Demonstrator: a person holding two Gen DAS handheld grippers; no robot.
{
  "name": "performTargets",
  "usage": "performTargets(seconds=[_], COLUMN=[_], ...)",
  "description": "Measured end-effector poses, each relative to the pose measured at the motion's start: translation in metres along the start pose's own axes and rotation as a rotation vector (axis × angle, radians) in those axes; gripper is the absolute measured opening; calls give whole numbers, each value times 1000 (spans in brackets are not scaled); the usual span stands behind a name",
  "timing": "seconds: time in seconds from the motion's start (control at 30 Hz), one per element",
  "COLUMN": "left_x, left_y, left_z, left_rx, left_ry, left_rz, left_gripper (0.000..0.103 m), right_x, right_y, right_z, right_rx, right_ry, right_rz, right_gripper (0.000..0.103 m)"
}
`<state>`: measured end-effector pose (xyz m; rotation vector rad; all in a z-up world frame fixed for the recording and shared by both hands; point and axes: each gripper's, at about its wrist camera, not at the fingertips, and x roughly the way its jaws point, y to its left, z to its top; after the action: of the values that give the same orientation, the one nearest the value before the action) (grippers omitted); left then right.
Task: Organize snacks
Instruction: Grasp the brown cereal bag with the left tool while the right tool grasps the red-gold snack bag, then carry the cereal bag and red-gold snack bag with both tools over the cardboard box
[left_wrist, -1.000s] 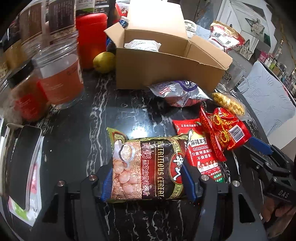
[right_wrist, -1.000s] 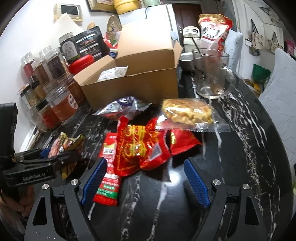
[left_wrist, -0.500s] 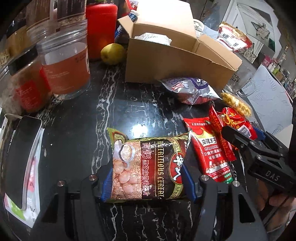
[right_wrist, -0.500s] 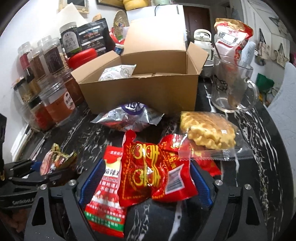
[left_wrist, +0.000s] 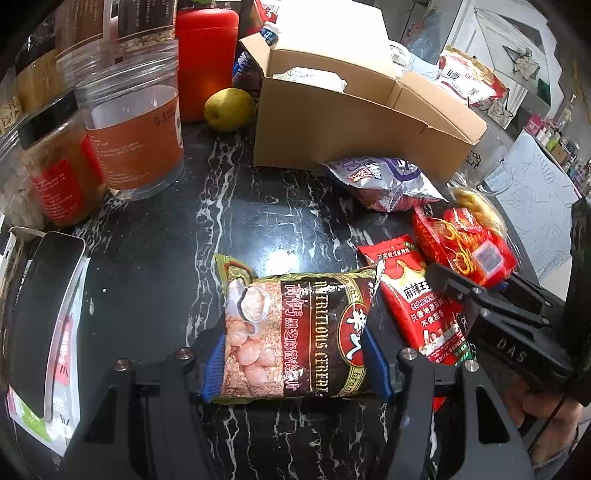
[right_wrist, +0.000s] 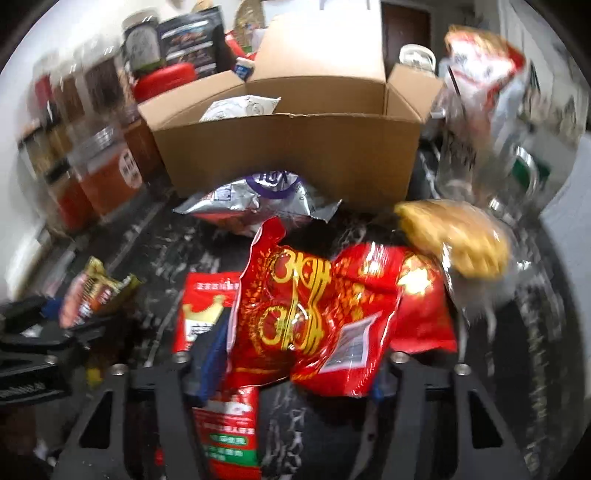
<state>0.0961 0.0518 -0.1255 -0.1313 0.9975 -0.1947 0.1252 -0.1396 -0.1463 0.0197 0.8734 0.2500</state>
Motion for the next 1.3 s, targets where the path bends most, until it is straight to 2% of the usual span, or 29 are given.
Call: performTargets(seconds=[0.1, 0.23, 0.5, 0.87, 1.1, 1.3], left_x=[-3, -9, -27, -64, -92, -111], left_y=[-1, -2, -8, -33, -49, -59], left_z=[-1, -3, -9, -17, -7, 17], left_rx=[4, 12, 27, 59, 84, 107], left_ry=[-5, -19, -51, -122, -196, -271], left_rz=[0, -8, -21, -38, -56, -84], left_gripper=[62, 62, 62, 62, 62, 62], right_x=[-4, -13, -36, -88, -123, -142], right_y=[-1, -9, -18, -11, -9, -9], right_z=[-3, -12, -32, -50, -43, -16], right_rx=[11, 52, 70, 63, 52, 24], right_ry=[-9, -15, -34, -120, -190, -253], right_rz=[-12, 38, 69, 124, 155, 165], right_gripper=[44, 44, 44, 44, 44, 44])
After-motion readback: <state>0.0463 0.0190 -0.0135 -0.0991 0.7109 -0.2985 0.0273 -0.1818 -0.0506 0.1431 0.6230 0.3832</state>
